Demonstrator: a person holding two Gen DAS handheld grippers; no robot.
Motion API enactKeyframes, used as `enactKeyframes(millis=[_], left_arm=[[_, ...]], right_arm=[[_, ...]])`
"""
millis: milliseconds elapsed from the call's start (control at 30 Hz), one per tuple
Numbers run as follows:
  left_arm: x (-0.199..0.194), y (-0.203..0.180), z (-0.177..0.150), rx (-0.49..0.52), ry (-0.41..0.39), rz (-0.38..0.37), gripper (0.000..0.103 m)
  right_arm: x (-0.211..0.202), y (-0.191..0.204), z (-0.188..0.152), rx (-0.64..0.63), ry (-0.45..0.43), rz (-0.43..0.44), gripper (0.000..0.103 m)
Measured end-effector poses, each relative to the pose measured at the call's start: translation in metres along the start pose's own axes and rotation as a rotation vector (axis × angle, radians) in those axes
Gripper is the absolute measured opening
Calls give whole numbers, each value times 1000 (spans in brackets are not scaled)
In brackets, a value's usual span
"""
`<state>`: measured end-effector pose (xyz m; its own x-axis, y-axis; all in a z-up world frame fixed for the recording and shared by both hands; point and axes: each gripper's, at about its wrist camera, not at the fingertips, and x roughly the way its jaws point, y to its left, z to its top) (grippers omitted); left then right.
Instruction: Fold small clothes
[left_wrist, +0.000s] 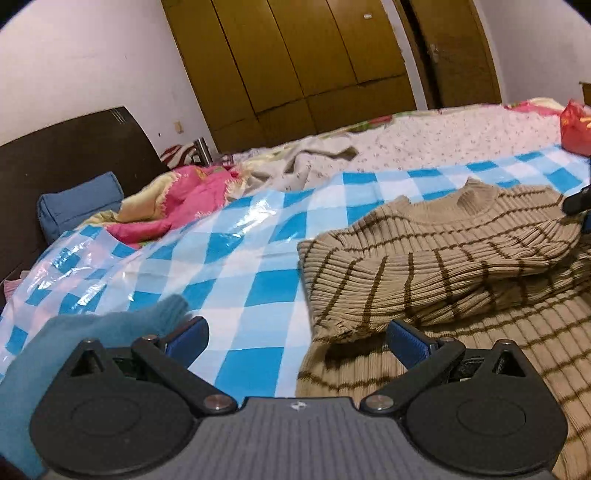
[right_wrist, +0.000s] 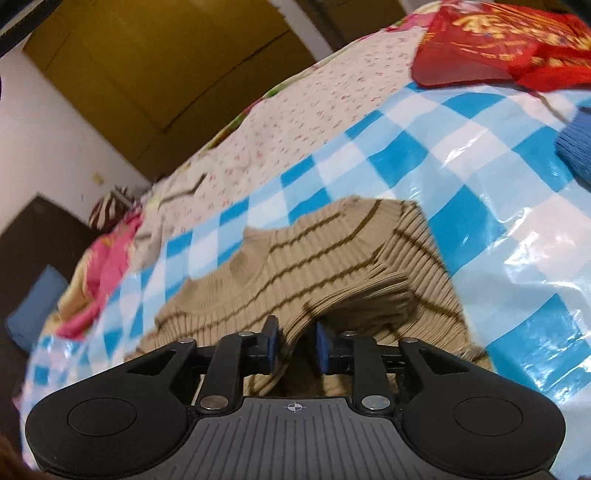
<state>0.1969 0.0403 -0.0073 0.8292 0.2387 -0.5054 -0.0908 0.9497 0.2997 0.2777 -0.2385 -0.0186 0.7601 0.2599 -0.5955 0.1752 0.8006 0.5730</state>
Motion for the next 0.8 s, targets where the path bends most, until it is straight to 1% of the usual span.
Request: enactKeyframes(millis=[67, 133, 200, 233, 300, 367, 433, 467, 533, 633, 700, 733, 800], left_arm=[[12, -3, 0, 10, 31, 17, 103], [23, -5, -3, 30, 66, 42, 103], [28, 1, -6, 17, 93, 52, 103], [29, 5, -8, -3, 102, 53, 103], [31, 13, -12, -33, 125, 59, 103], [34, 19, -17, -43, 145, 64, 103], [32, 23, -20, -39, 149, 72, 103], [30, 24, -22, -30, 149, 78, 103], [25, 27, -23, -16, 144, 91, 103], [20, 32, -21, -18, 132, 100, 103], [23, 31, -18, -18, 130, 124, 103], [26, 31, -17, -26, 138, 136, 103], [31, 34, -15, -64, 161, 131, 103]], right_arm=[[2, -10, 5, 49, -2, 6, 30], [5, -19, 8, 95, 12, 9, 30], [10, -24, 9, 116, 34, -3, 23], [9, -24, 9, 111, 30, -14, 15], [0, -24, 9, 94, -3, -15, 12], [-7, -24, 8, 49, -31, -53, 12], [-5, -25, 6, -4, -14, -119, 12], [-3, -25, 4, -40, 1, -149, 14], [-3, -24, 2, -92, 27, -162, 19], [-16, -15, 0, -132, -8, -153, 19], [-24, -5, -3, -177, -33, -155, 20], [-29, 0, -6, -206, -44, -149, 20], [-34, 8, -10, -254, -51, -147, 20]])
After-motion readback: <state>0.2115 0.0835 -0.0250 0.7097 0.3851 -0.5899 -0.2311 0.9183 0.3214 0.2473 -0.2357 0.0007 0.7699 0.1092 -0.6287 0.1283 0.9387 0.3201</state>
